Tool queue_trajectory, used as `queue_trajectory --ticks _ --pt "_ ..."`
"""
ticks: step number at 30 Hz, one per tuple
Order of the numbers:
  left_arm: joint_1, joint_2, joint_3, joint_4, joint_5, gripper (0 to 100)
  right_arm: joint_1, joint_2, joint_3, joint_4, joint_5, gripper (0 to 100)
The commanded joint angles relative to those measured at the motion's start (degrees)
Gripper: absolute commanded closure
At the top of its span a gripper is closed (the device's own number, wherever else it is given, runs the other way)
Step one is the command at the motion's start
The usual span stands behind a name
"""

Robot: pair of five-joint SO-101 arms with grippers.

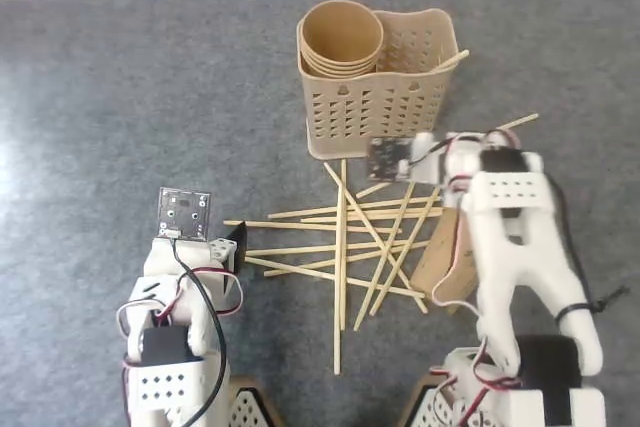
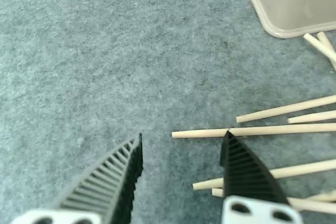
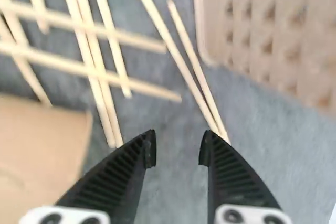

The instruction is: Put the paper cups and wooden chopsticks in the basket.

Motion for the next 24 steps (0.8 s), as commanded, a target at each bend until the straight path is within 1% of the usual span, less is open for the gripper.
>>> queue_trajectory --ticks 1,5,14,19,24 --pt "-0.35 0.09 -0.31 -0.97 -0.53 77 -3.56 -1.63 2.64 -4.44 -1.76 85.5" --pt "-0.35 0.09 -0.31 -0.97 -0.53 77 -4.26 -0.48 6.42 -10.07 -1.76 85.5" --pt "-0.35 0.09 -0.31 -0.97 -0.53 77 -4.18 11.74 6.51 -23.60 -2.02 85.5" --pt "-0.35 0.09 -0.31 -1.05 -0.53 77 -4.26 15.08 6.33 -27.91 -1.85 85.5" --pt "-0.26 0.09 -0.31 -1.14 -0.53 77 -4.26 19.82 2.90 -28.53 -1.76 85.5"
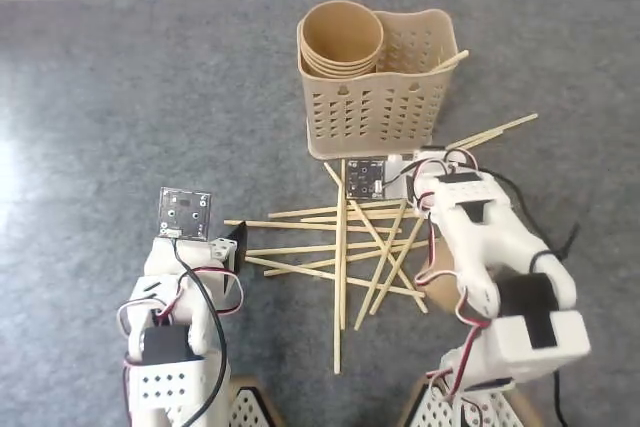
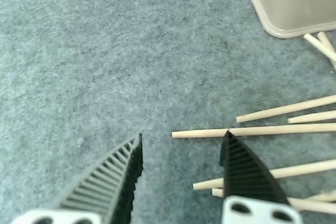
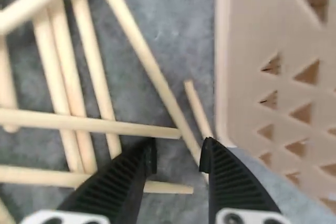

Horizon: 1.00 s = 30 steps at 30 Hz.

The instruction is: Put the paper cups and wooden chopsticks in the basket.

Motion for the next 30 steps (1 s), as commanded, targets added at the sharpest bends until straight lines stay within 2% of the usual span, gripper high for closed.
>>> queue_trajectory --ticks 1,9,17,19,22,24,30 --pt "-0.26 0.09 -0.31 -1.14 -0.53 77 -0.40 2.42 -5.01 -0.66 -0.44 85.5" --pt "-0.26 0.09 -0.31 -1.23 -0.53 77 -0.31 10.07 -11.96 -0.84 -0.35 85.5" --pt "-0.26 0.09 -0.31 -1.23 -0.53 77 -0.22 10.95 -14.59 -0.57 -0.35 85.6" --pt "-0.26 0.09 -0.31 -1.23 -0.53 77 -0.40 10.86 -14.42 -0.48 -0.35 88.6" --pt "-0.26 0.09 -0.31 -1.23 -0.53 77 -0.40 11.12 -14.42 -0.48 -0.35 99.8" --pt "-0.26 0.09 -0.31 -1.23 -0.53 77 -0.40 11.12 -14.33 0.13 -0.35 97.6" --pt "-0.26 0.09 -0.31 -1.23 -0.53 77 -1.19 9.27 -14.59 7.87 -0.35 99.1"
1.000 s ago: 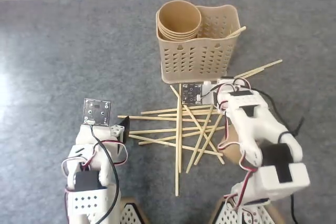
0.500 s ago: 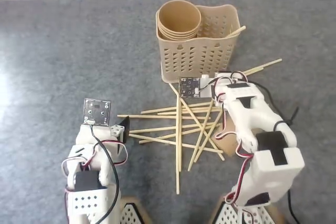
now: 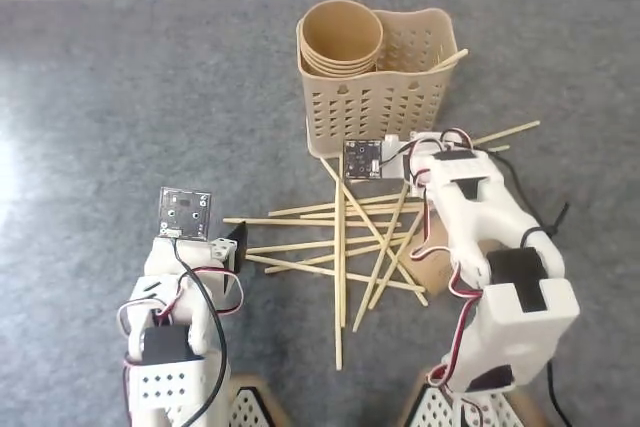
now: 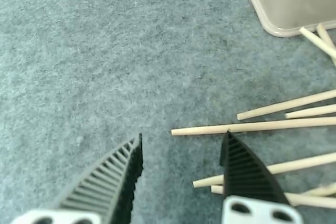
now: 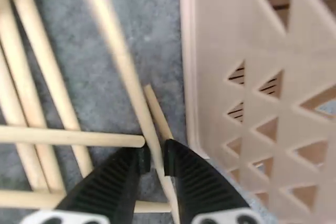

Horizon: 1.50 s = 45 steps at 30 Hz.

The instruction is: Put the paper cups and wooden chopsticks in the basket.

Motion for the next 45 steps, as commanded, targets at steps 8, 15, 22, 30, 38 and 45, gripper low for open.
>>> queue_trajectory --ticks 8,15,22,30,38,45 --pt "-0.26 0.09 -0.31 -1.05 -0.53 77 -3.74 -14.81 -1.23 19.03 -0.88 99.1" --pt "-0.26 0.09 -0.31 -1.05 -0.53 77 -4.53 -26.42 -1.23 25.19 -6.95 99.1" --pt "-0.26 0.09 -0.31 -1.05 -0.53 77 -4.53 -40.92 -1.58 24.75 -17.49 99.1" --pt "-0.26 0.09 -0.31 -0.97 -0.53 77 -5.58 -56.92 -1.67 21.05 -34.29 99.1" --pt "-0.26 0.26 -0.31 -0.97 -0.53 77 -1.36 -59.47 -1.67 4.88 -59.34 99.1" --pt "-0.26 0.26 -0.31 -0.97 -0.53 77 -1.63 -53.93 -9.58 -3.65 -74.02 99.1"
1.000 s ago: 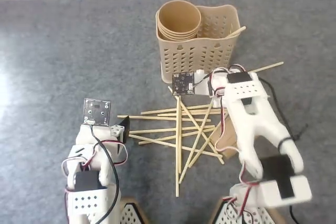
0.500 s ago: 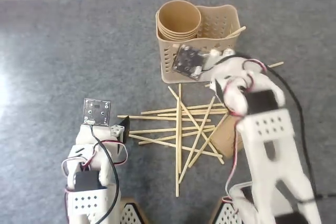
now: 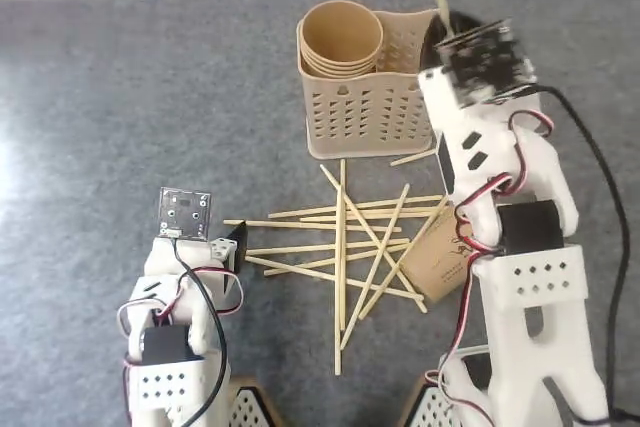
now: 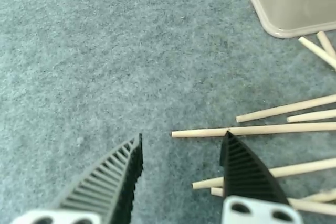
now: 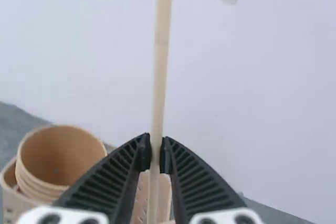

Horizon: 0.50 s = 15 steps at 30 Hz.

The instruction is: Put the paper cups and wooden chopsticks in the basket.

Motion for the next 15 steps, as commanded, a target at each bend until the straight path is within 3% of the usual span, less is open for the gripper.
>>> queue_trajectory --ticks 1,9,15 --pt "-0.26 0.26 -0.31 -0.97 -0.53 77 0.22 4.53 -9.85 -1.98 -6.77 99.1" --pt "-0.26 0.09 -0.31 -0.97 -0.53 77 -0.04 17.45 -31.38 5.67 -12.75 99.1" --pt "-0.26 0.09 -0.31 -0.97 -0.53 77 -0.92 27.21 -33.23 6.11 -13.10 99.1"
